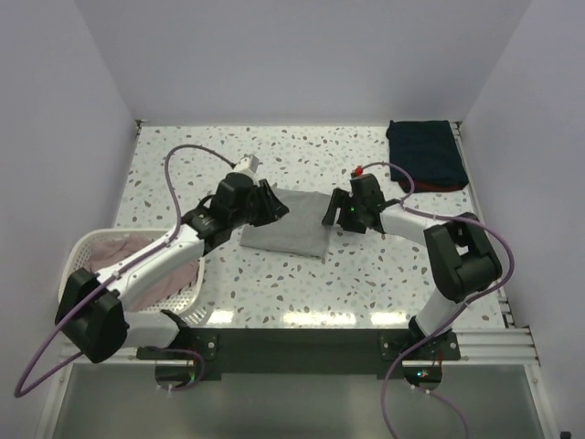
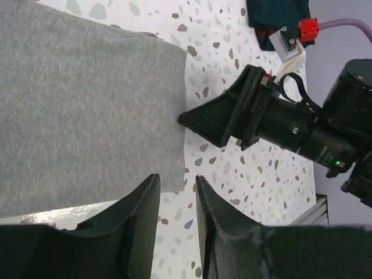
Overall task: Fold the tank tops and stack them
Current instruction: Neatly place the folded tank top to the corner
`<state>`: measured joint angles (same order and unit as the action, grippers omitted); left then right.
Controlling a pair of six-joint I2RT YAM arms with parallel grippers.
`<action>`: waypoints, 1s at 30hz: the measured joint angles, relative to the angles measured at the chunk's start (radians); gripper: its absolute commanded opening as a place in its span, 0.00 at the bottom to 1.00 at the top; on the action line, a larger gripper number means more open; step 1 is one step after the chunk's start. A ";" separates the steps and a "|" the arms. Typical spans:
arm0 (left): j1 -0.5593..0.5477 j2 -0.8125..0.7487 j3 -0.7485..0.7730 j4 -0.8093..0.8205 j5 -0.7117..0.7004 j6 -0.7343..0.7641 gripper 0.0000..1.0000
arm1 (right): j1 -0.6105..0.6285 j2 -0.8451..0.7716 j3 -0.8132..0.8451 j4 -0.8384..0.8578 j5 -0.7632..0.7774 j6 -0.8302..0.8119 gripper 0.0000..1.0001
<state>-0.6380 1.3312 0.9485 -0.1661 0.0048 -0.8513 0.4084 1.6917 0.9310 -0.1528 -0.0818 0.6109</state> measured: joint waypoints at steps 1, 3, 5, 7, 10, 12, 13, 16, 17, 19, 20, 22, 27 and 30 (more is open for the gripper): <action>0.004 -0.026 -0.012 -0.005 0.005 0.007 0.36 | -0.001 0.006 -0.009 0.045 -0.019 0.010 0.75; 0.014 -0.071 -0.032 -0.024 0.011 0.022 0.36 | -0.001 0.022 -0.029 0.137 -0.050 0.031 0.75; 0.023 -0.111 -0.054 -0.048 0.016 0.036 0.36 | -0.001 0.036 -0.043 0.209 -0.074 0.053 0.75; 0.031 -0.135 -0.068 -0.068 0.018 0.046 0.36 | 0.000 0.053 -0.045 0.260 -0.089 0.068 0.73; 0.039 -0.180 -0.085 -0.106 0.019 0.062 0.37 | 0.011 0.076 -0.044 0.311 -0.092 0.082 0.70; 0.043 -0.203 -0.090 -0.121 0.021 0.069 0.37 | 0.026 0.084 -0.034 0.310 -0.077 0.083 0.69; 0.045 -0.212 -0.090 -0.128 0.023 0.072 0.37 | 0.036 0.090 -0.024 0.304 -0.065 0.082 0.67; 0.050 -0.236 -0.090 -0.144 0.029 0.086 0.37 | 0.075 0.111 0.010 0.280 -0.023 0.076 0.56; 0.050 -0.241 -0.090 -0.148 0.031 0.087 0.37 | 0.089 0.118 0.020 0.272 -0.006 0.074 0.53; 0.050 -0.248 -0.090 -0.157 0.034 0.090 0.37 | 0.108 0.136 0.044 0.246 0.020 0.069 0.37; 0.051 -0.250 -0.090 -0.162 0.036 0.094 0.37 | 0.115 0.145 0.059 0.227 0.033 0.064 0.31; 0.055 -0.254 -0.090 -0.170 0.037 0.103 0.37 | 0.121 0.164 0.088 0.187 0.062 0.057 0.08; 0.065 -0.273 -0.090 -0.194 0.037 0.121 0.37 | 0.129 0.198 0.196 0.033 0.164 0.014 0.00; 0.072 -0.281 -0.089 -0.206 0.037 0.140 0.37 | 0.130 0.225 0.284 -0.087 0.265 -0.043 0.00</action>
<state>-0.5655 1.0504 0.8597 -0.3721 0.0414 -0.7116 0.5381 1.9171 1.2148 -0.2401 0.1833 0.5674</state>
